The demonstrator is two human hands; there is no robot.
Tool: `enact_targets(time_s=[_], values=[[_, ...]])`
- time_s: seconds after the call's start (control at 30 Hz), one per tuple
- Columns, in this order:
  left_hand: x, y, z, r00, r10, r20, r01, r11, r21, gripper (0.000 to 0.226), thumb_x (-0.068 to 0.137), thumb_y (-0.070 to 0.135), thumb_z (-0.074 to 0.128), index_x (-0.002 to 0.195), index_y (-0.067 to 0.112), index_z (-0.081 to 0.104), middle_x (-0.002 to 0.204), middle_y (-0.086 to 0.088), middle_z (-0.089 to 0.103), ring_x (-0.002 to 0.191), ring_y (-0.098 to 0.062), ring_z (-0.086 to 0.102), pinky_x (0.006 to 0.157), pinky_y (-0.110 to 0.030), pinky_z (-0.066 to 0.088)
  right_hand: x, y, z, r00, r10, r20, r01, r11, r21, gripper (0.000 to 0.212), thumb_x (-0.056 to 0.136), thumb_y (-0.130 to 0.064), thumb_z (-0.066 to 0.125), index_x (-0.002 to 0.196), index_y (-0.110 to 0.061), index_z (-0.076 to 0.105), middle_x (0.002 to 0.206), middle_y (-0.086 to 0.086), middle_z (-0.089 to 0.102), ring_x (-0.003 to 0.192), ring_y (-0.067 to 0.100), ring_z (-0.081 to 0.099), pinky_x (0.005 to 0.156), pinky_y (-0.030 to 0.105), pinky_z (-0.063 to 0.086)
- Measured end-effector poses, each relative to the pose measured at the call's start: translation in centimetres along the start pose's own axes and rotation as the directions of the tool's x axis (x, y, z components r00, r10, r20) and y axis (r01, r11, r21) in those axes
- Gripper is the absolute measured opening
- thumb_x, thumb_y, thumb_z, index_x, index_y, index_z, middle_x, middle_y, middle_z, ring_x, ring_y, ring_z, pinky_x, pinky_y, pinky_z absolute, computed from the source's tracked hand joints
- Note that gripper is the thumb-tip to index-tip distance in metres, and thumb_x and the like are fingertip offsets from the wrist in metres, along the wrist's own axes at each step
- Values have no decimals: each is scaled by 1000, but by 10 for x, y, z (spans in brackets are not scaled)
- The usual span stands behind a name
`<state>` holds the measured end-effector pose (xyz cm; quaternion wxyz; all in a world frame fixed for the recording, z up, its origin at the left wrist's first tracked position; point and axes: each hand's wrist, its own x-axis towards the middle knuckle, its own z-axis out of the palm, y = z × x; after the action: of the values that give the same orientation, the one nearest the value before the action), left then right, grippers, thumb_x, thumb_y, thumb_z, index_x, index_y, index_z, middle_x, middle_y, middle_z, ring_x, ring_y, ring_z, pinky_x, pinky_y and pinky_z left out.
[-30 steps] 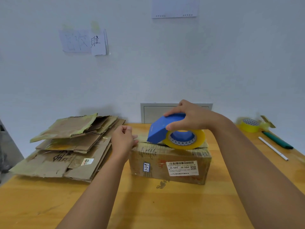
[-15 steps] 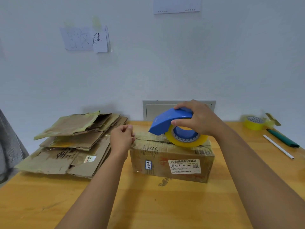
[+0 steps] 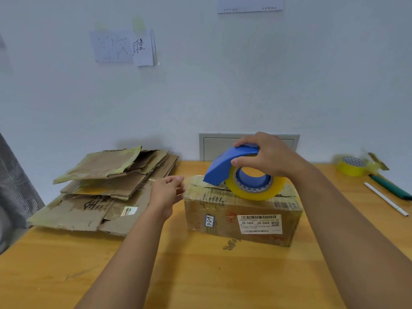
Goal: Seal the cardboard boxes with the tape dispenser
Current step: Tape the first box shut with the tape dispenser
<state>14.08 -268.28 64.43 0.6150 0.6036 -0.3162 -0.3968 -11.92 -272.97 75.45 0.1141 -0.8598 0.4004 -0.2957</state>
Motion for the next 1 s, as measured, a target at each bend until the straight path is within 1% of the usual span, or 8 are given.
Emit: enact_targets(time_s=[0.2, 0.33, 0.43, 0.5, 0.57, 0.7, 0.87, 1.0], values=[[7, -11, -1, 997, -56, 55, 53, 997, 59, 17, 99, 17, 58, 93, 8, 71, 87, -8, 74, 80, -19, 68, 64, -32, 55, 1, 3, 2, 1000, 4, -3, -4, 1000, -3, 36, 82, -46, 75, 116, -37, 67, 105, -12, 60, 93, 6, 57, 76, 18, 41], [5, -15, 2, 990, -97, 100, 76, 977, 197, 22, 95, 18, 64, 116, 13, 60, 97, -6, 72, 86, -18, 66, 64, -30, 52, 1, 4, 3, 1000, 8, -2, -8, 1000, -4, 35, 82, -47, 75, 116, -38, 66, 106, -10, 61, 93, 9, 57, 78, 21, 43], [-1, -14, 1, 998, 57, 20, -60, 955, 290, 34, 95, 19, 65, 127, 20, 55, 102, 2, 62, 94, -15, 62, 77, -33, 53, 1, 4, 5, 1000, 9, -12, -9, 1000, -15, 36, 82, -48, 75, 116, -38, 66, 106, -9, 61, 94, 10, 57, 79, 25, 44], [-11, -8, 1, 975, 220, 17, -217, 938, 270, 18, 98, 30, 60, 115, 30, 62, 109, 7, 65, 98, -7, 62, 78, -27, 49, 0, 4, 6, 1000, 12, -20, -13, 1000, -12, 36, 83, -48, 74, 117, -38, 66, 106, -9, 62, 94, 11, 57, 80, 28, 45], [-25, -7, 2, 936, 304, 175, -344, 891, 295, 24, 94, 50, 58, 115, 40, 61, 122, 14, 63, 99, 4, 59, 78, -24, 48, -1, 5, 6, 1000, 18, -25, -19, 1000, -10, 37, 83, -48, 74, 118, -37, 66, 107, -7, 62, 94, 12, 58, 83, 31, 47], [-38, -17, 6, 840, 275, 468, -524, 634, 568, 88, 75, 67, 71, 150, 42, 32, 154, 20, 26, 135, -3, 34, 101, -27, 33, -2, 5, 5, 999, 24, -28, -25, 1000, -10, 39, 84, -49, 73, 119, -35, 67, 109, -6, 63, 96, 14, 58, 86, 33, 48], [-21, -23, 2, 804, 361, 473, -593, 554, 585, 78, 87, 47, 69, 153, 38, 29, 163, 7, 18, 147, -14, 21, 110, -32, 28, 2, 2, 10, 998, 34, -57, -34, 999, 1, 41, 81, -54, 73, 117, -37, 67, 102, -13, 59, 89, 8, 56, 74, 21, 42], [9, -5, -3, 808, 283, 517, -585, 489, 647, 76, 91, 44, 65, 155, 21, 31, 163, 7, 20, 147, -14, 23, 118, -41, 30, 17, -6, 20, 993, 90, -74, -88, 995, 36, 37, 83, -52, 71, 116, -37, 67, 100, -14, 57, 89, 9, 55, 70, 15, 38]])
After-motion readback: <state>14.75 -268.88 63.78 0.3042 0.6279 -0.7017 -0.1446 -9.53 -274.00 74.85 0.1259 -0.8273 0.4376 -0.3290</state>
